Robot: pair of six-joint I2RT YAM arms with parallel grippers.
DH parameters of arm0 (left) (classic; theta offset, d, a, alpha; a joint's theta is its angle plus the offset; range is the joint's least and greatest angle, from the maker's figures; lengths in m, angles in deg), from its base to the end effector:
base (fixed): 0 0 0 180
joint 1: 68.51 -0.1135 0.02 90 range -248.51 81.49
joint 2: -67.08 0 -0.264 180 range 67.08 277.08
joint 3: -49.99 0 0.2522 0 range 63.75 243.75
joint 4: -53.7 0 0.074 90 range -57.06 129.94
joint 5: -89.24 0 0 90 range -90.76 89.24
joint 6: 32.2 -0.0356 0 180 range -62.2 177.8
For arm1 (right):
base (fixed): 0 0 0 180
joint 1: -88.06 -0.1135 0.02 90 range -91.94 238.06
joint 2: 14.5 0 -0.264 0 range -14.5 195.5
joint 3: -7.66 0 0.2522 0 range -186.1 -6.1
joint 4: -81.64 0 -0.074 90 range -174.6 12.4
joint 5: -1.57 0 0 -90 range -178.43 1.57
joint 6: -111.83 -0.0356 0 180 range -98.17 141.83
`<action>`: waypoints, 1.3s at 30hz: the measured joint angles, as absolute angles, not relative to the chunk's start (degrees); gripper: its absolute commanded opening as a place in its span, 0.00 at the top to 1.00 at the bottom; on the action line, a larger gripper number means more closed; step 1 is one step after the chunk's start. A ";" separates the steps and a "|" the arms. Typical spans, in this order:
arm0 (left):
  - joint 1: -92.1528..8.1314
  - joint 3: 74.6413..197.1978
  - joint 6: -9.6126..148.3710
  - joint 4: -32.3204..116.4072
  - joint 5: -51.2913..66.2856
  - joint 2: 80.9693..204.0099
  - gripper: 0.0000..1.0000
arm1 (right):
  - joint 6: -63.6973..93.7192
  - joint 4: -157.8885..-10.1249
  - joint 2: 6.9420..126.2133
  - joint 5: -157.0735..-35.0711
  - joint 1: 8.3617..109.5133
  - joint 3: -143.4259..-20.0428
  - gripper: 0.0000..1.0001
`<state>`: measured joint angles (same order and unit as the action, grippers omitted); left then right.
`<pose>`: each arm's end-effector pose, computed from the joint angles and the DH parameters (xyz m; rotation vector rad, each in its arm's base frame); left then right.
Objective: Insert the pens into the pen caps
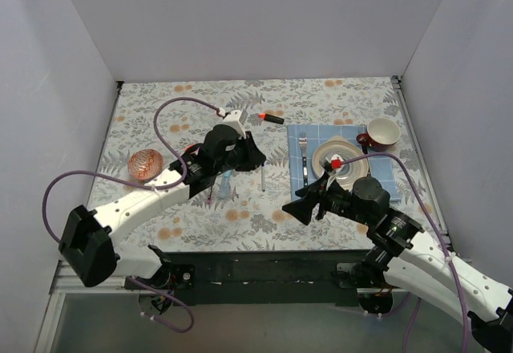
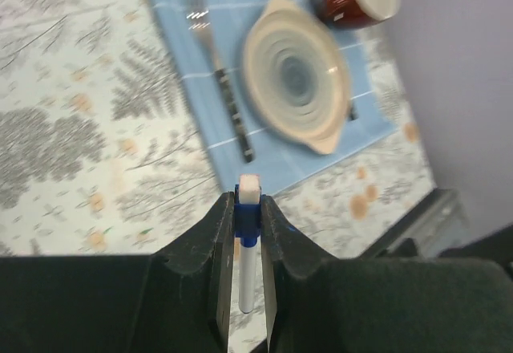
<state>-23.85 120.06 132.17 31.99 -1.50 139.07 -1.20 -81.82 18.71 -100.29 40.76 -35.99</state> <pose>0.2072 -0.2041 0.3122 -0.5838 2.1639 -1.2558 0.1000 0.1191 0.2922 -0.5395 1.7144 1.0783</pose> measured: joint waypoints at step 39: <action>-31.52 138.32 132.65 15.65 -14.89 167.11 0.12 | -0.44 -80.09 34.66 -89.49 41.00 -42.57 0.20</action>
<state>-31.52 138.32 132.65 15.65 -14.89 167.11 -0.44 -80.09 34.66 -89.49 41.00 -42.57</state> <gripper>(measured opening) 0.865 0.797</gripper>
